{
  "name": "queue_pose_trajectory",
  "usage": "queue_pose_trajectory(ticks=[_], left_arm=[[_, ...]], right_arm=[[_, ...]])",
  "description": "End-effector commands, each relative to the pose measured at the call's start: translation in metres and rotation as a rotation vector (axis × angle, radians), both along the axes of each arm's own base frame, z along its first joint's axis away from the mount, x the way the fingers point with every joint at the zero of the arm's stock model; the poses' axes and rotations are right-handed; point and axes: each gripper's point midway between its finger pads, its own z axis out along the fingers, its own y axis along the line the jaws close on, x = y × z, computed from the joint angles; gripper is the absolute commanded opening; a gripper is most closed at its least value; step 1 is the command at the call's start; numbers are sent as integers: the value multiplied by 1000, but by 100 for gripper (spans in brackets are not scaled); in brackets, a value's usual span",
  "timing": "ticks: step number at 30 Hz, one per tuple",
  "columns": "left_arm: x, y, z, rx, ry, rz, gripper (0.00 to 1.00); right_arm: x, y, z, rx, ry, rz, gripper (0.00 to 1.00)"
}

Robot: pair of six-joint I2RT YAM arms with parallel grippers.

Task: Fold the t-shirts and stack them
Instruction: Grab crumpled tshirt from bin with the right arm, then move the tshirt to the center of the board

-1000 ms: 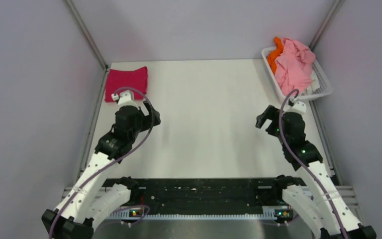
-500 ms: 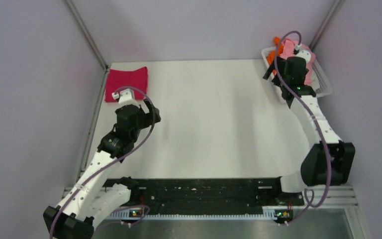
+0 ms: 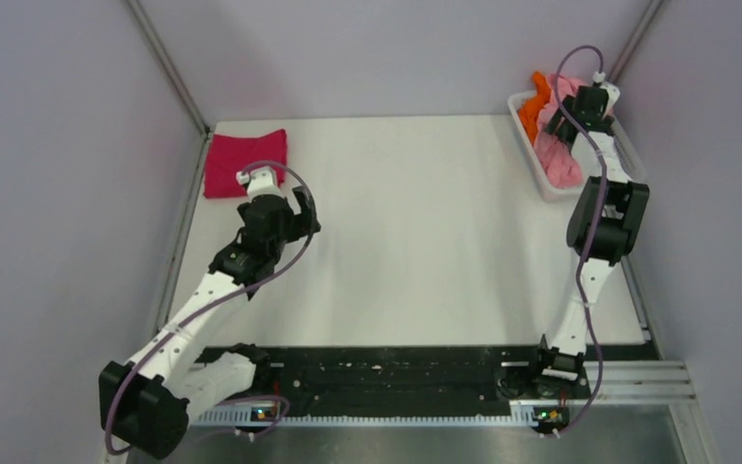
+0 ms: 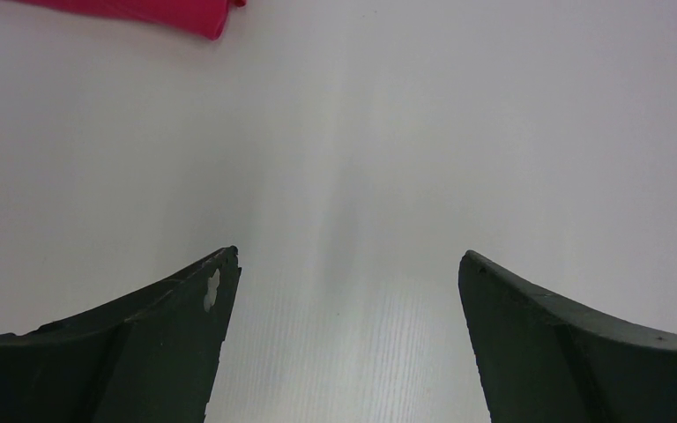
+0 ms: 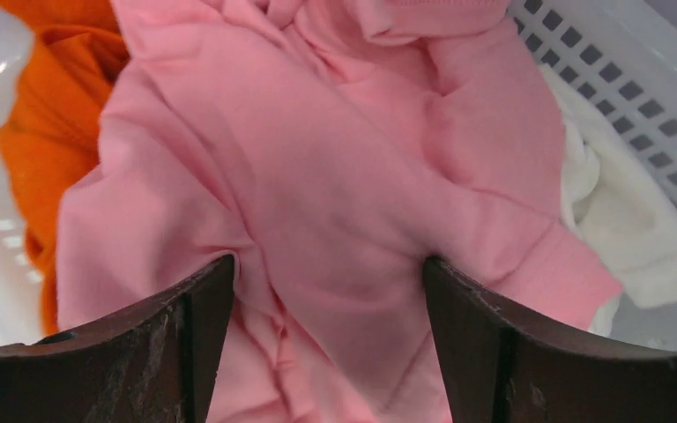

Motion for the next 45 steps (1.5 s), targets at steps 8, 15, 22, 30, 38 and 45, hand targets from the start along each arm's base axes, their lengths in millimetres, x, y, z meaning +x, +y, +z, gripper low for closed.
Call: queue_pose_trajectory(ticks=[8,15,22,30,38,45], left_arm=[[24,-5,13,7,-47,19,99],[19,-4,20,-9,-58,13,99],[2,0,33,-41,-108,0,99],[-17,-1,44,-88,-150,-33,99],[-39,-7,47,-153,-152,-88,99],[-62,3,36,-185,-110,-57,99]], right_arm=[[34,-20,-5,-65,-6,35,38],[23,-33,110,-136,-188,-34,0],[-34,-28,288,-213,-527,-98,0],[-125,43,444,-151,-1016,142,0],[-214,216,471,267,-1019,964,0],[-312,372,438,480,-865,1484,0]])
